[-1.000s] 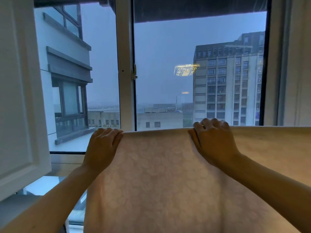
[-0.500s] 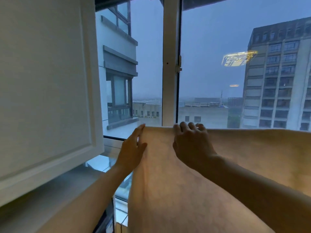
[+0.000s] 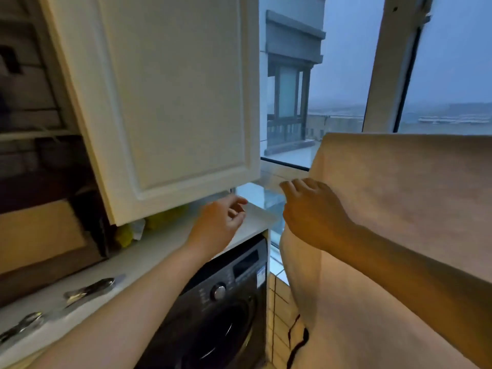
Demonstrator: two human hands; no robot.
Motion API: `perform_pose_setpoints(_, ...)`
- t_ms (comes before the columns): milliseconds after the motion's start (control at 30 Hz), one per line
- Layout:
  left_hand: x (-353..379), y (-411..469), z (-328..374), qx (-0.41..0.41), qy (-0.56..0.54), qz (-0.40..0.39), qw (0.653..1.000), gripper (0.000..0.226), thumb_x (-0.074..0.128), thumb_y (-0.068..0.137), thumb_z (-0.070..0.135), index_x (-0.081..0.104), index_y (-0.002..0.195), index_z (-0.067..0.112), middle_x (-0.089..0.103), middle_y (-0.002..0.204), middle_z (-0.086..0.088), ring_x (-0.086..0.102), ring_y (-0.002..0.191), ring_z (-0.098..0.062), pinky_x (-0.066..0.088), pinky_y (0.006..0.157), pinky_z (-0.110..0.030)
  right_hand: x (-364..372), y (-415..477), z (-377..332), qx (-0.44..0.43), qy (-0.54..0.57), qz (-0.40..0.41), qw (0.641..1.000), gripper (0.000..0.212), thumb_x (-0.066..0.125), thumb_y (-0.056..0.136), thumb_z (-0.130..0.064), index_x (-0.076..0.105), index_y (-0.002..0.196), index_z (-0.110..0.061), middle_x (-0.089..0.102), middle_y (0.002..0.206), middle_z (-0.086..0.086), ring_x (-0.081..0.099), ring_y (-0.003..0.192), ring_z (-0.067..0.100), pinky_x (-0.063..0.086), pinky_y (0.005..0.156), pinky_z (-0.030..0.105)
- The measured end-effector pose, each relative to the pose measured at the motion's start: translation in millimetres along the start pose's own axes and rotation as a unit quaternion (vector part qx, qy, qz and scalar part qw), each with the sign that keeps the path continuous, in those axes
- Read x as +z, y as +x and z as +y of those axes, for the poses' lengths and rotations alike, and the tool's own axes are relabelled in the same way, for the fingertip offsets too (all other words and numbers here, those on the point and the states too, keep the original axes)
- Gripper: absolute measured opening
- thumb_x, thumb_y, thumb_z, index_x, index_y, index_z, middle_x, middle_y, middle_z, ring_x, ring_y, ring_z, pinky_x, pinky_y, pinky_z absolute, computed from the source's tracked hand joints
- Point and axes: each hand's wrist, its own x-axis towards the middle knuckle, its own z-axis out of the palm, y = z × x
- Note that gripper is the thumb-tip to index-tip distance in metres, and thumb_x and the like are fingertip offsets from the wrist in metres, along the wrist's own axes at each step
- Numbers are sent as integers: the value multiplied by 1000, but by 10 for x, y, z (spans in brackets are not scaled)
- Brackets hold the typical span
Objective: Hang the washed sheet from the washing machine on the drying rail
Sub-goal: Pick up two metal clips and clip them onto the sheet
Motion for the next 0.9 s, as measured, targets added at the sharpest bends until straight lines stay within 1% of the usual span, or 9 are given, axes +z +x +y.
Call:
perform_pose_setpoints(67, -172, -306, -219, -28, 47, 1, 998, 18, 59, 91, 23, 62, 108, 26, 63, 89, 12, 59, 80, 1, 53, 76, -24, 180, -49, -234, -13, 7, -28, 1000, 22, 55, 81, -20, 63, 101, -15, 67, 88, 2, 63, 80, 24, 47, 67, 31)
perform_pose_setpoints(133, -349, -604, -417, -60, 86, 5, 994, 17, 59, 91, 23, 62, 107, 28, 62, 87, 14, 58, 79, 2, 53, 74, -24, 335, -98, -464, -32, 44, -35, 998, 19, 63, 79, -21, 65, 96, -12, 68, 84, 3, 64, 75, 23, 47, 65, 30)
perform_pose_setpoints(267, -672, -1209, -752, -128, 147, 21, 981, 16, 60, 90, 22, 63, 105, 26, 59, 82, 14, 56, 74, 2, 51, 71, -26, 599, -204, -986, -98, 130, -92, 982, 29, 50, 91, -23, 54, 117, -11, 62, 105, 5, 57, 99, 25, 46, 86, 37)
perform_pose_setpoints(333, -822, -1527, -909, -170, 163, 34, 971, 16, 59, 90, 22, 64, 106, 25, 60, 83, 13, 56, 75, 0, 52, 72, -29, 688, -247, -1264, -126, 152, -108, 974, 29, 45, 93, -26, 50, 118, -13, 61, 107, 3, 55, 101, 24, 46, 87, 37)
perform_pose_setpoints(567, -1259, -2481, -1495, -303, 171, 70, 935, 17, 61, 89, 21, 65, 105, 24, 64, 88, 10, 59, 81, -2, 53, 76, -27, 974, -309, -2323, -197, 229, -183, 935, 25, 41, 94, -28, 49, 113, -13, 60, 103, 4, 53, 101, 25, 42, 71, 34)
perform_pose_setpoints(667, -1434, -2733, -1765, -347, 142, 100, 922, 15, 63, 88, 19, 66, 102, 24, 64, 89, 9, 59, 82, 0, 51, 75, -21, 1114, -281, -2775, -213, 252, -204, 922, 31, 42, 94, -29, 48, 119, -12, 61, 111, 6, 53, 106, 26, 45, 77, 36)
perform_pose_setpoints(733, -1566, -2816, -1987, -365, 128, 116, 915, 16, 64, 87, 17, 66, 101, 22, 65, 91, 8, 58, 83, 1, 48, 74, -16, 1187, -203, -3081, -228, 257, -210, 915, 31, 41, 95, -30, 48, 120, -13, 60, 110, 6, 53, 105, 25, 43, 75, 33)
perform_pose_setpoints(800, -1695, -2850, -2221, -375, 129, 131, 909, 16, 66, 86, 15, 67, 102, 19, 66, 91, 7, 59, 83, 0, 46, 74, -15, 1259, -96, -3384, -236, 267, -211, 910, 31, 41, 95, -30, 47, 121, -14, 60, 111, 5, 53, 104, 23, 43, 74, 32)
perform_pose_setpoints(900, -1864, -2881, -2571, -383, 144, 136, 902, 21, 67, 84, 14, 67, 105, 17, 66, 95, 4, 60, 85, -6, 44, 76, -17, 1391, 61, -3816, -241, 277, -213, 906, 34, 43, 95, -29, 45, 125, -14, 59, 119, 6, 52, 109, 23, 49, 84, 37)
